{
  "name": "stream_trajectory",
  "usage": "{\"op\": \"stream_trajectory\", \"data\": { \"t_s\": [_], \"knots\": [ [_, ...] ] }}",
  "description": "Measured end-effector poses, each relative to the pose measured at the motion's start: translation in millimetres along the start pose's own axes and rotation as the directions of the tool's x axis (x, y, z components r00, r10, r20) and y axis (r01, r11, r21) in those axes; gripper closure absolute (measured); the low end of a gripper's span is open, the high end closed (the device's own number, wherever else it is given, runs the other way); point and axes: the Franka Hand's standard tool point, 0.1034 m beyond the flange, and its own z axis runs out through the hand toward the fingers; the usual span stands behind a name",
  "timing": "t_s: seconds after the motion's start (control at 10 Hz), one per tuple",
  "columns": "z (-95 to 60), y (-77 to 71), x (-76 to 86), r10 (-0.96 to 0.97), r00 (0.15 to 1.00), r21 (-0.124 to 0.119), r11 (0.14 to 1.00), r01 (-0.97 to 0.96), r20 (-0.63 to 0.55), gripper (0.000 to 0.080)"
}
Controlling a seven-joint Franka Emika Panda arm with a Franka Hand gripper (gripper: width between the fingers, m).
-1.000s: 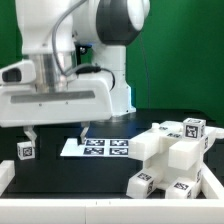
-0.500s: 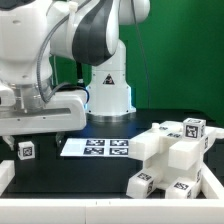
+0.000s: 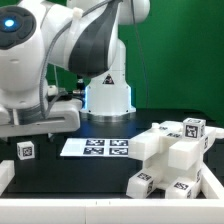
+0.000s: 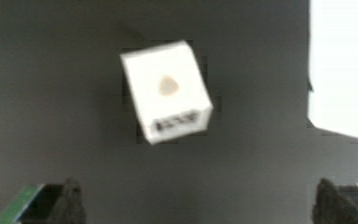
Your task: Assemble chair
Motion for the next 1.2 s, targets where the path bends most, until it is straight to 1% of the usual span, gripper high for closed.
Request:
{"op": "stream_trajectory", "data": {
  "t_s": [0.1, 0.2, 0.4, 0.5, 0.6, 0.7, 0.8, 0.9, 1.1, 1.2],
  "knots": [
    [-1.6, 3.4, -3.3, 0.01, 0.999, 0.004, 1.0, -0.01, 0.033, 0.0151],
    [-6.1, 0.6, -3.5, 0.003, 0.999, 0.01, 1.0, -0.003, 0.05, 0.0151],
    [-4.6, 1.1, -3.4, 0.004, 0.999, 0.011, 1.0, -0.005, 0.048, 0.0151],
    [0.2, 0.7, -3.9, 0.028, 0.998, 0.001, 1.0, -0.028, 0.063, 0.0151],
    [15.8, 1.1, -2.3, 0.048, 0.994, -0.014, 0.999, -0.046, 0.102, 0.0151],
    [33.1, 6.8, -1.4, 0.059, 0.987, -0.043, 0.998, -0.053, 0.149, 0.0151],
    [37.6, 8.8, 0.3, 0.075, 0.987, -0.033, 0.997, -0.071, 0.144, 0.0151],
    [36.4, 9.5, 0.0, 0.075, 0.987, -0.035, 0.997, -0.071, 0.142, 0.0151],
    [39.5, 8.6, -1.2, 0.079, 0.986, -0.034, 0.997, -0.074, 0.148, 0.0151],
    [52.6, 3.9, -7.0, 0.102, 0.979, -0.032, 0.995, -0.098, 0.176, 0.0151]
  ]
}}
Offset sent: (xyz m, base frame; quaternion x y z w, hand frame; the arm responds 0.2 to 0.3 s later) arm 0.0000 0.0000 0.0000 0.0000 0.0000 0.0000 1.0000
